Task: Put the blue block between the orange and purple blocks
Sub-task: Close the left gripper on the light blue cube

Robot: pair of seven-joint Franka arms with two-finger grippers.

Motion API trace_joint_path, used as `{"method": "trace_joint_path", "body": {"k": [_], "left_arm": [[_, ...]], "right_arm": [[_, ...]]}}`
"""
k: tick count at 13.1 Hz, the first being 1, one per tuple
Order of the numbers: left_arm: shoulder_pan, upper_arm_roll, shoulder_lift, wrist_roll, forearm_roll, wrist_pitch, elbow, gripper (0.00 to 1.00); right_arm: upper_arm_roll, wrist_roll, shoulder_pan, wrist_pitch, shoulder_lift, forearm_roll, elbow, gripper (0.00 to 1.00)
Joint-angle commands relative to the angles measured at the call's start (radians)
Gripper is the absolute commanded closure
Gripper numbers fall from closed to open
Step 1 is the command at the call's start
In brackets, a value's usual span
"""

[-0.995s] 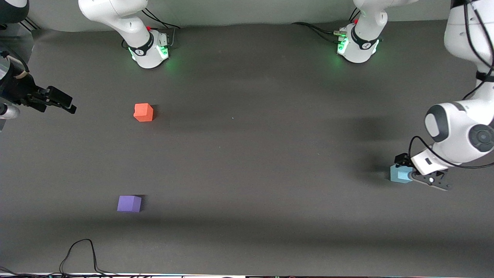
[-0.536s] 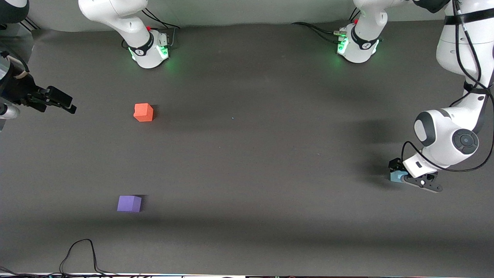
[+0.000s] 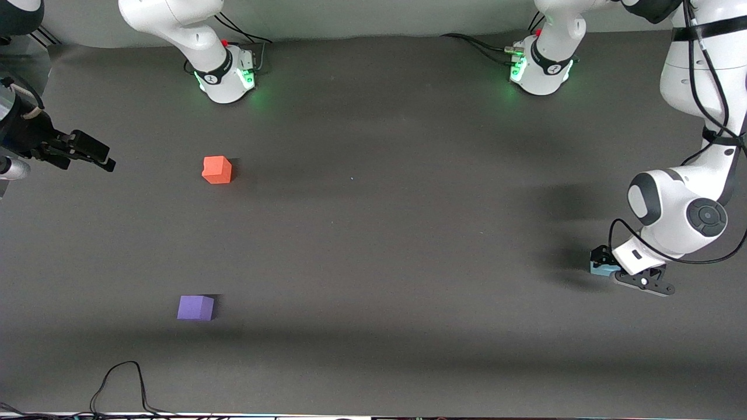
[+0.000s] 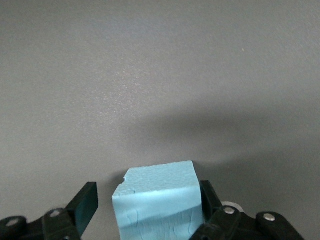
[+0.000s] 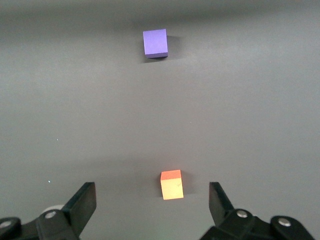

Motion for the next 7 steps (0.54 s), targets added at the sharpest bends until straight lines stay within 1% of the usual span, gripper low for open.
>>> {"method": "trace_joint_path", "body": {"k": [1, 2, 3, 7], "left_arm": [[-0.009, 0.0, 0.012, -0.039, -0.01, 0.01, 0.015, 0.38], [-0.009, 0.0, 0.012, -0.041, -0.01, 0.01, 0.015, 0.43], [-0.009, 0.0, 0.012, -0.053, -0.01, 0.01, 0.015, 0.45], [-0.009, 0.0, 0.012, -0.059, -0.01, 0.01, 0.015, 0.45]], "right_arm": [[-0.006, 0.005, 0.002, -0.008, -0.001, 0.0, 0.006, 0.0], [-0.006, 0.005, 0.002, -0.008, -0.001, 0.0, 0.006, 0.0], [-0.006, 0.005, 0.004, -0.008, -0.001, 0.0, 0.006, 0.0], [-0.006, 0.005, 0.002, -0.008, 0.0, 0.0, 0.006, 0.0]]}}
